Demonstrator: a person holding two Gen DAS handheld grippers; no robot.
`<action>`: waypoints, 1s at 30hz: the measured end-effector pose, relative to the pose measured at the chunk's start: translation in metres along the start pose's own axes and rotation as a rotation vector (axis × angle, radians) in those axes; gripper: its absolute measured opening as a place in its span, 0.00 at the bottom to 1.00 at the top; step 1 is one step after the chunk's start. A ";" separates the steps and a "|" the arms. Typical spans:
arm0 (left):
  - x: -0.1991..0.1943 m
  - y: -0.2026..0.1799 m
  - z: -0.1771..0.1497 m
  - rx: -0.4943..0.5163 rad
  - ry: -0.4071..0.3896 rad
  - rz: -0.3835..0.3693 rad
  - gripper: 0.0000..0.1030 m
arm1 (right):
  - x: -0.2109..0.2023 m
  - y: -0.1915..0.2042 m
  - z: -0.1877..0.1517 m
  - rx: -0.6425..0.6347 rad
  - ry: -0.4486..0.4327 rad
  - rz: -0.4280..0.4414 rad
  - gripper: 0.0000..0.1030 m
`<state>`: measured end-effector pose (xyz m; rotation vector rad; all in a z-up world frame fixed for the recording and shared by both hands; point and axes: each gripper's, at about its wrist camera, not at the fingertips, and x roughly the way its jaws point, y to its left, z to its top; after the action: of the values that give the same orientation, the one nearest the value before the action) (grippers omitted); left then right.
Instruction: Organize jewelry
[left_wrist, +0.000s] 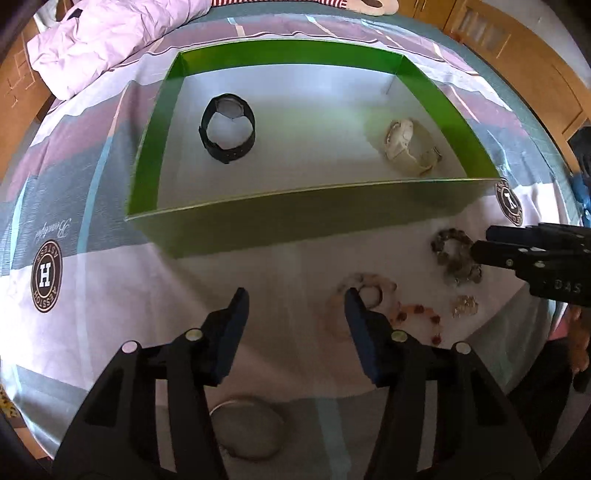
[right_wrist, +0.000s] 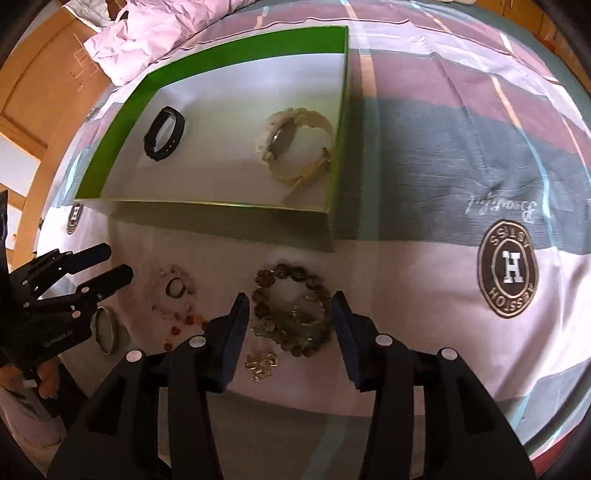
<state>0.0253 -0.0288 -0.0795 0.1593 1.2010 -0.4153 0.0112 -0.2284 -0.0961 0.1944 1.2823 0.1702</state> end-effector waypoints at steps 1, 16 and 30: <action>-0.004 0.003 -0.002 0.004 0.001 -0.011 0.54 | 0.000 0.003 0.000 -0.009 0.000 -0.005 0.45; -0.005 0.010 -0.089 0.009 0.172 0.052 0.72 | 0.016 -0.004 0.008 0.053 0.040 -0.026 0.50; 0.014 0.030 -0.042 -0.082 0.060 0.045 0.23 | 0.007 -0.024 0.008 0.099 0.011 -0.021 0.50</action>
<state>0.0045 0.0094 -0.1102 0.1284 1.2688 -0.3226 0.0210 -0.2500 -0.1061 0.2654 1.3047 0.0899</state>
